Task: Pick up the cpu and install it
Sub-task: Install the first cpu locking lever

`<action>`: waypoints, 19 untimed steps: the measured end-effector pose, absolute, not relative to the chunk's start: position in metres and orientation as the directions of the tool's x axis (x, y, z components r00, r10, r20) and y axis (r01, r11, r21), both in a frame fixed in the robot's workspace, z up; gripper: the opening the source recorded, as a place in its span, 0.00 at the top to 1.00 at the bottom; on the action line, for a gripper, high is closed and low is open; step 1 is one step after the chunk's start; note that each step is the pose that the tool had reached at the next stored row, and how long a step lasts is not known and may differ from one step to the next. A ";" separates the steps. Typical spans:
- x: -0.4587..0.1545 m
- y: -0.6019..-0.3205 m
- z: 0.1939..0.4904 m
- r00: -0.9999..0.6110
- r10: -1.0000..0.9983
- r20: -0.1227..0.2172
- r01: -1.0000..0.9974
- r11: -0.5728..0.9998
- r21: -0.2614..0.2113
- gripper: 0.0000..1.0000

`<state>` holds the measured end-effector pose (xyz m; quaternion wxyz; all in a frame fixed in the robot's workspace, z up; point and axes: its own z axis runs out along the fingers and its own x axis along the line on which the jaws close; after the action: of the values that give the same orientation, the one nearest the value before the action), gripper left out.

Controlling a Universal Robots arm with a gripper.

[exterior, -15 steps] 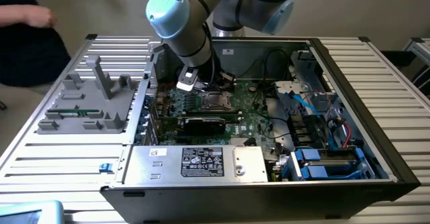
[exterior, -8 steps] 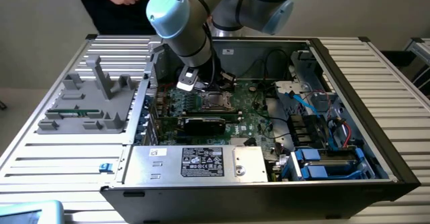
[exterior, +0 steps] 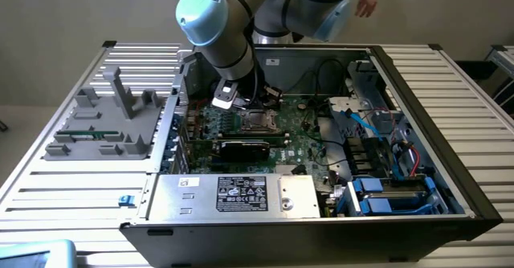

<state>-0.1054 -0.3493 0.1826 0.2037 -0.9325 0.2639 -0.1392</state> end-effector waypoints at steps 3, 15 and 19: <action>-0.105 -0.349 0.183 0.822 -0.549 0.152 -0.435 -0.778 -0.453 0.89; -0.105 -0.350 0.183 0.822 -0.548 0.154 -0.435 -0.779 -0.451 0.89; -0.105 -0.350 0.183 0.822 -0.548 0.154 -0.435 -0.780 -0.450 0.89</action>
<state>-0.1053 -0.3499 0.1825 0.2017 -0.9329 0.2636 -0.1398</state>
